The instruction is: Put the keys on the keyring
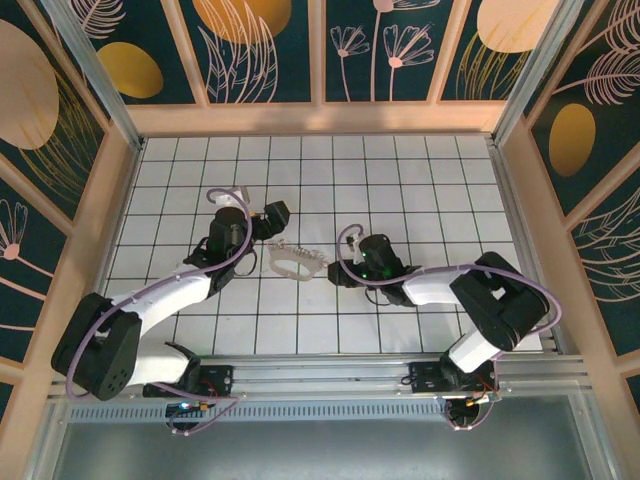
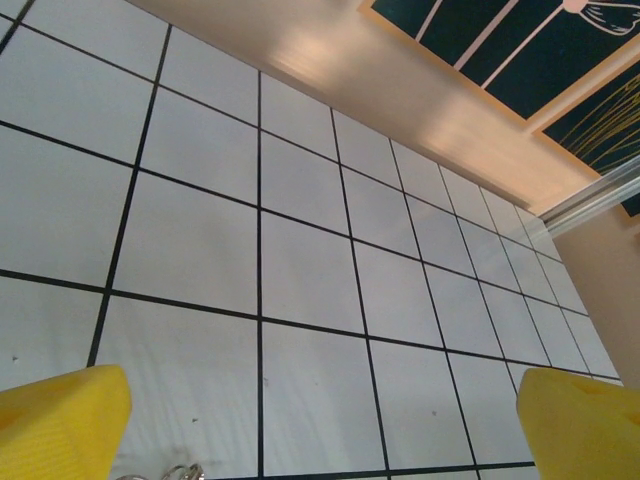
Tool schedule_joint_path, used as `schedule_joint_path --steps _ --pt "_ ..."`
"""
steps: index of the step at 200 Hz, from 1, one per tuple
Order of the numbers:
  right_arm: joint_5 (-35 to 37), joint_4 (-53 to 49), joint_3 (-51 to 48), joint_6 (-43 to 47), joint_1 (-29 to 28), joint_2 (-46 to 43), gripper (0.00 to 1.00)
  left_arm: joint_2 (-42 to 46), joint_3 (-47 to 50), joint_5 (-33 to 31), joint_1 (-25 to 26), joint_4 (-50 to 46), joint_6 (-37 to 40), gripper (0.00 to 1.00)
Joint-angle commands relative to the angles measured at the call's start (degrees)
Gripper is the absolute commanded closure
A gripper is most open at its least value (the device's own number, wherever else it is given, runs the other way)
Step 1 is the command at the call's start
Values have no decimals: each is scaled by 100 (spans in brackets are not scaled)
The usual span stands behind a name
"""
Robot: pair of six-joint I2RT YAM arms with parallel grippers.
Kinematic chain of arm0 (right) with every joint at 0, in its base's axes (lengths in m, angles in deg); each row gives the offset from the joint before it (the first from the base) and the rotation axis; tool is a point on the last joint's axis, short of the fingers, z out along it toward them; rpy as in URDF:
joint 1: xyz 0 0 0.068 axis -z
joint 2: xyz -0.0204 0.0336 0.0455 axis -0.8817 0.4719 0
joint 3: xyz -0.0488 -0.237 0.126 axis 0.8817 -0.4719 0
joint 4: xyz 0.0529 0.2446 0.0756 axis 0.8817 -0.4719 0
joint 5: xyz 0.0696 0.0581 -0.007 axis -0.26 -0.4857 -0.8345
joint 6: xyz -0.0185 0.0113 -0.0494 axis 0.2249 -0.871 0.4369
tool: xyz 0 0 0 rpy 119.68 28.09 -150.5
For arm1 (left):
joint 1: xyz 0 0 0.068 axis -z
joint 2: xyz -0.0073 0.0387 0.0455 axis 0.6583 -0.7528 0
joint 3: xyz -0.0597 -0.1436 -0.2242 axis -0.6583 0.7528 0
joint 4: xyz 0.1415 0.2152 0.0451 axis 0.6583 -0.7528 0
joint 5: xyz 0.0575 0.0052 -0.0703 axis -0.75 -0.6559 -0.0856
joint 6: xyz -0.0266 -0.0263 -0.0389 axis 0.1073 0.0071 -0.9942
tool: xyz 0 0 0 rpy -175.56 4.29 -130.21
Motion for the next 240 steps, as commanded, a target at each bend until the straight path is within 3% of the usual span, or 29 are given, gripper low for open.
schedule_joint_path --steps 1,127,240 --pt "-207 385 191 -100 -43 152 59 -81 -156 147 16 90 -124 2" --pt "-482 562 725 -26 67 883 60 -164 -147 252 19 328 -198 1" --pt "-1042 881 810 -310 -2 1004 69 -116 -50 245 16 477 -254 1"
